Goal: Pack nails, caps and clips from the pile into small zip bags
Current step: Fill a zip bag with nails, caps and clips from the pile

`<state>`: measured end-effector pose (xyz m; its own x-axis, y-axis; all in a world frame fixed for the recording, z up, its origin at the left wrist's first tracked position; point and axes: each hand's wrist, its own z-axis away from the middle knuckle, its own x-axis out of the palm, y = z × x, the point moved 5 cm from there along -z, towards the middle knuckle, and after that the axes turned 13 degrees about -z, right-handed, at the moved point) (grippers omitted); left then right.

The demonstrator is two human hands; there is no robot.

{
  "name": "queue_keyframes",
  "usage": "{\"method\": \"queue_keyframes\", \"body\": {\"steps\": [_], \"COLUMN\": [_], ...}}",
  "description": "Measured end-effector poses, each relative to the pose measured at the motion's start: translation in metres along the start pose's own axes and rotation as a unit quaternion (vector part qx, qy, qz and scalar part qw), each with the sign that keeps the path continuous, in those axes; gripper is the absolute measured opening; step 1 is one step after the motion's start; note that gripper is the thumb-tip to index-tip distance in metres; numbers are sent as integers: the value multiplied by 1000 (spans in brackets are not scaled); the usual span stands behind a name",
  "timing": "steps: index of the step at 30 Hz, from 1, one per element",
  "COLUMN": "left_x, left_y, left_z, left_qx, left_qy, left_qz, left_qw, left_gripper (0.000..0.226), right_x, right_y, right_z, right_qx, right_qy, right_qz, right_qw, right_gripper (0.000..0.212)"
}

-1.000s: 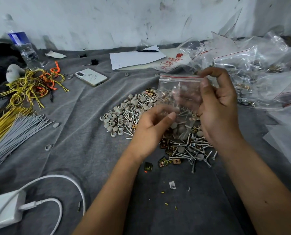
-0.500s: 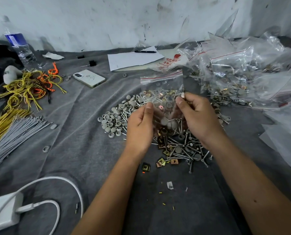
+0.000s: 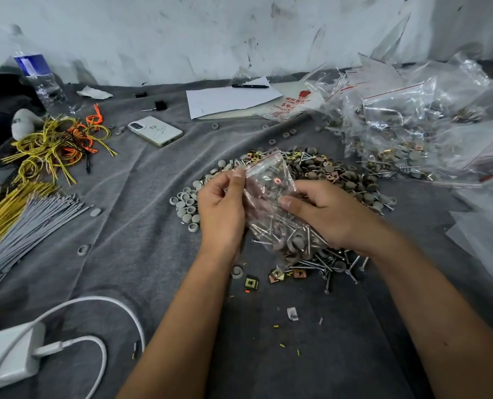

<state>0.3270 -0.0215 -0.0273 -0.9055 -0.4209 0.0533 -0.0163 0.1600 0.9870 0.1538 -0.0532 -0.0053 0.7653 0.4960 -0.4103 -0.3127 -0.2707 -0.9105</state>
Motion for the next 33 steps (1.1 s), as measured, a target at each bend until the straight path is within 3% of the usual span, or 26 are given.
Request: {"method": "queue_keyframes", "body": {"steps": [3, 6, 11, 19, 23, 26, 30, 33], "left_x": [1, 6, 16, 7, -4, -7, -5, 0], "left_y": [-1, 1, 8, 19, 25, 33, 41, 47], "left_z": [0, -1, 6, 7, 9, 13, 18, 21], "left_qx": [-1, 18, 95, 154, 195, 225, 256, 300], "left_qy": [-11, -41, -70, -8, 90, 133, 150, 142], "left_qz": [-23, -53, -132, -152, -274, -303, -327, -395], "left_qw": [1000, 998, 984, 976, 937, 916, 897, 856], "left_gripper": [35, 39, 30, 25, 20, 15, 13, 22], "right_x": [-8, -21, -24, -24, -16, -11, -11, -12], "right_y": [-1, -5, -8, -5, -6, -7, -11, -15], "right_z": [2, 2, 2, 1, -2, -3, 0, 3], "right_qx": [-13, -61, -128, -157, -182, -185, -210, -226], "right_qy": [44, 154, 196, 235, 230, 219, 228, 242], "right_qz": [51, -5, -110, -206, -167, -164, -195, -188], "right_qw": [998, 986, 966, 937, 941, 944, 930, 925], "right_gripper": [52, 56, 21, 6, 10, 11, 11, 10]}}
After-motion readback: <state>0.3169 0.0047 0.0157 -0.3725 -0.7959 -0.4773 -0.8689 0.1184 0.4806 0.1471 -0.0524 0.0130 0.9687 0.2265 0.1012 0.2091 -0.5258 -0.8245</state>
